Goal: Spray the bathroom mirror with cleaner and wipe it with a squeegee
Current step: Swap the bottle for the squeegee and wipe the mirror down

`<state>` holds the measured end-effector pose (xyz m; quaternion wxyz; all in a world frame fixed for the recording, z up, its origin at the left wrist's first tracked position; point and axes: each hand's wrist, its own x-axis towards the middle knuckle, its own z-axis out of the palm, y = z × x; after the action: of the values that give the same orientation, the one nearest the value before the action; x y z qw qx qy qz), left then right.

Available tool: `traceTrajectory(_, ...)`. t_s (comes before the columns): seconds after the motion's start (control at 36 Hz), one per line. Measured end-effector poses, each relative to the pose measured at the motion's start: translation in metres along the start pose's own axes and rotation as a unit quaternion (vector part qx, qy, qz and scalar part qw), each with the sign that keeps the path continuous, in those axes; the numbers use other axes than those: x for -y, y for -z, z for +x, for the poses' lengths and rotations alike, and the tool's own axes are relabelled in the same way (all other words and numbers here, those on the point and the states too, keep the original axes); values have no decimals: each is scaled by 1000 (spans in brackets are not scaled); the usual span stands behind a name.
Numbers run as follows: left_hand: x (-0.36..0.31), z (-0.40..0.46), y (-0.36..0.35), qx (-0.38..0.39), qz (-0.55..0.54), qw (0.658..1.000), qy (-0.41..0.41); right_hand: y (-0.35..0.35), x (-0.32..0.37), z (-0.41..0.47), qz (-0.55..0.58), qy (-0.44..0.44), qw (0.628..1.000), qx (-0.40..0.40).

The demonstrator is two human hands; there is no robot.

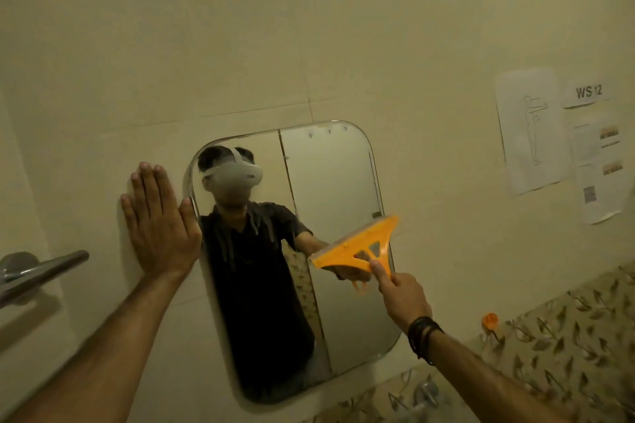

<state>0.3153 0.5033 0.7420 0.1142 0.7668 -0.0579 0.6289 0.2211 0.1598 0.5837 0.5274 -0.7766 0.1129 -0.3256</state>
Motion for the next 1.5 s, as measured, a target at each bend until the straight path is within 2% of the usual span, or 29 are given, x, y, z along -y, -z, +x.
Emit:
traceTrajectory(0.19,0,0,3,7,-5,1000,-2,17,24,-7,-22,23,998,-45)
traceTrajectory(0.39,2,-1,2,10,-10,1000,-1,38,104,36,54,87,990,-94)
traceTrajectory(0.56,3,-2,1,9,-18,1000,0,45,167,70,-2,99,990,-103)
traceTrajectory(0.69,5,-5,2,19,-17,1000,-8,30,141,61,16,76,993,-83)
traceTrajectory(0.97,3,-10,0,17,-11,1000,0,-11,17,-4,34,-14,998,-57)
traceTrajectory(1.14,5,-11,-1,17,-1,1000,2,-18,-15,-30,23,-52,997,-46)
traceTrajectory(1.28,5,-10,1,15,3,1000,-5,-12,-5,-32,11,-50,996,-79)
traceTrajectory(1.42,4,-10,3,11,7,1000,-3,-2,41,-21,68,33,991,-114)
traceTrajectory(1.5,3,-10,3,18,2,1000,-4,1,90,-11,86,97,987,-97)
